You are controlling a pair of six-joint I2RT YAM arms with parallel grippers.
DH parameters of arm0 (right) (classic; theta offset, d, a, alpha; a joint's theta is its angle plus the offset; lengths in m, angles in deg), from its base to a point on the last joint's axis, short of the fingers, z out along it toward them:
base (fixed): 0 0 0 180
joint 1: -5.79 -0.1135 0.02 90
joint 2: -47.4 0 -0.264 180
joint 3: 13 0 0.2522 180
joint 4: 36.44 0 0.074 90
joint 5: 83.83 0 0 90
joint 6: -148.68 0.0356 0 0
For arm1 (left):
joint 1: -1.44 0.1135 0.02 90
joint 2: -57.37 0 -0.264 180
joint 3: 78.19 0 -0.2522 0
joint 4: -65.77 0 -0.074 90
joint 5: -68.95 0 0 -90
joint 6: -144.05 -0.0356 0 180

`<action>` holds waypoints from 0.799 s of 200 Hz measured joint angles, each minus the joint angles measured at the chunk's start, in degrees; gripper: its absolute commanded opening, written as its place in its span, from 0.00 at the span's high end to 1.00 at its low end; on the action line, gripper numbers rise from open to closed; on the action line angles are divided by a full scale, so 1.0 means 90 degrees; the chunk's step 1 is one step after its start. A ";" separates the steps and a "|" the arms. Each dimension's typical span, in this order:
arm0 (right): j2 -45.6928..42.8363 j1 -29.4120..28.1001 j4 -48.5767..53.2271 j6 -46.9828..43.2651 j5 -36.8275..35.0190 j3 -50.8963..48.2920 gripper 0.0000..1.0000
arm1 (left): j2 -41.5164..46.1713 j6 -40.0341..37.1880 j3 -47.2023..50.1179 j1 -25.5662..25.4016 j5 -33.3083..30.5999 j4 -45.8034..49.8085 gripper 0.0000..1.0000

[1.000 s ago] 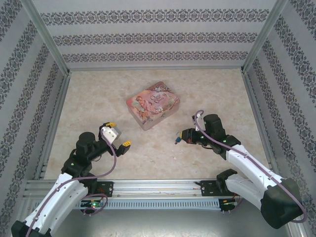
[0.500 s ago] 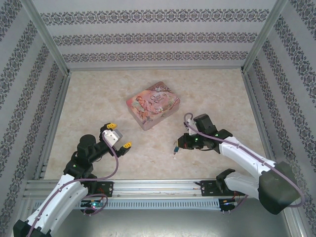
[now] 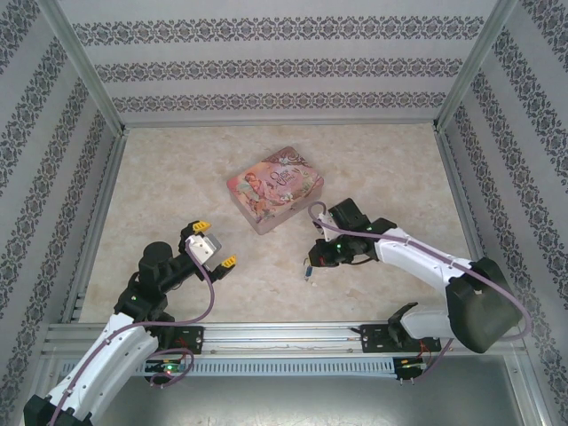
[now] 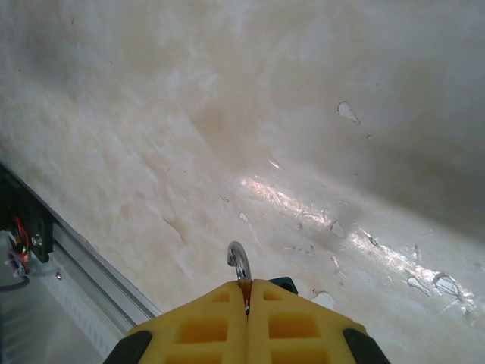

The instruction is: Unlock the padlock with the key

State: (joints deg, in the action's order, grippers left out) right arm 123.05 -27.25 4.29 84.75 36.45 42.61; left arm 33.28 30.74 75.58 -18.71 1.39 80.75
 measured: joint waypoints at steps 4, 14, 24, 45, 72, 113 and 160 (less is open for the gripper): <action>0.0049 -0.0024 0.0019 -0.0029 -0.0005 0.0039 1.00 | 0.0000 -0.0010 0.0000 0.0000 0.0000 0.0000 0.01; 0.0170 -0.0039 0.0058 -0.0102 -0.0007 0.0112 1.00 | 0.0000 -0.0022 0.0002 0.0000 0.0000 0.0002 0.01; 0.0287 -0.0068 0.0095 -0.0143 -0.0029 0.0180 1.00 | 0.0000 -0.0036 0.0005 0.0000 -0.0002 0.0002 0.01; 0.0532 -0.0112 0.0158 -0.0257 -0.0053 0.0306 1.00 | 0.0000 -0.0061 0.0005 0.0000 0.0000 0.0002 0.01; 0.0889 -0.0182 0.0177 -0.0359 -0.0078 0.0491 1.00 | 0.0000 -0.0090 0.0005 0.0000 0.0000 0.0005 0.01; 0.1292 -0.0236 0.0175 -0.0447 -0.0087 0.0682 1.00 | 0.0000 -0.0197 0.0005 0.0000 -0.0002 0.0102 0.01; 0.1569 -0.0236 0.0168 -0.0447 -0.0100 0.0780 1.00 | 0.0000 -0.0223 0.0017 0.0000 0.0000 0.0124 0.01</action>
State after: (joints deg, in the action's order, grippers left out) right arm 137.17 -29.37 5.79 80.73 35.56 49.62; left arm 33.28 28.73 75.73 -18.71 1.39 81.86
